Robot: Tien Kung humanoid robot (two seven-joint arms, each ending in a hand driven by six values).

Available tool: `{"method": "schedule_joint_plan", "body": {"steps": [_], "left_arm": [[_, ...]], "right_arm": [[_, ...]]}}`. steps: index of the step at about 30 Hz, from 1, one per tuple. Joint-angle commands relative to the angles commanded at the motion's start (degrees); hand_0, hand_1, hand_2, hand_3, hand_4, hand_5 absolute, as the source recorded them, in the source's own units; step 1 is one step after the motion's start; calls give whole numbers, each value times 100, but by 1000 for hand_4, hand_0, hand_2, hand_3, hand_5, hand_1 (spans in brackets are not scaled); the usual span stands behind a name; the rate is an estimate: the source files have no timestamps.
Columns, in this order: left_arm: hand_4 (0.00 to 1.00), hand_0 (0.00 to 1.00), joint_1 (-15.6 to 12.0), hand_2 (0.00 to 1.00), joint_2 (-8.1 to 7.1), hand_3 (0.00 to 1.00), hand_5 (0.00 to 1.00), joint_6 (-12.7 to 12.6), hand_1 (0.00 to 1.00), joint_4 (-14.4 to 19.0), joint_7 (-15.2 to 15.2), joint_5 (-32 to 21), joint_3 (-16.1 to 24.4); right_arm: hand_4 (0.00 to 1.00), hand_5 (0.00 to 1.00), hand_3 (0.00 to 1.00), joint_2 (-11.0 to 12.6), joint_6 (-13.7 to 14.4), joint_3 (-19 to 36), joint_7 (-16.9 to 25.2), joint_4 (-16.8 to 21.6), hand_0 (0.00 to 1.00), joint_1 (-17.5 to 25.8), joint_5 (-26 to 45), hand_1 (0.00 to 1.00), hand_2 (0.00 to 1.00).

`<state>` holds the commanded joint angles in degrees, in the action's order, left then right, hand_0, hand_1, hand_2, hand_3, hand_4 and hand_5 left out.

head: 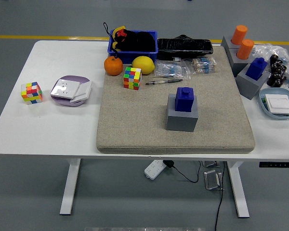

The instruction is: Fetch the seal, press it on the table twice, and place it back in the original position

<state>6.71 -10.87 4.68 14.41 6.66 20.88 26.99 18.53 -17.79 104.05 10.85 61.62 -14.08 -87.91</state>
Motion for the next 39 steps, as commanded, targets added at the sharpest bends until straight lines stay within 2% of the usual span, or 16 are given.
{"method": "schedule_joint_plan", "body": {"steps": [39], "left_arm": [[792,814,-14,787,15,836,404,31,815,-20,-6,-46,17]], "right_arm": [[987,319,912,-20,-67,103,-132,96,922,78,40,889,876]]}}
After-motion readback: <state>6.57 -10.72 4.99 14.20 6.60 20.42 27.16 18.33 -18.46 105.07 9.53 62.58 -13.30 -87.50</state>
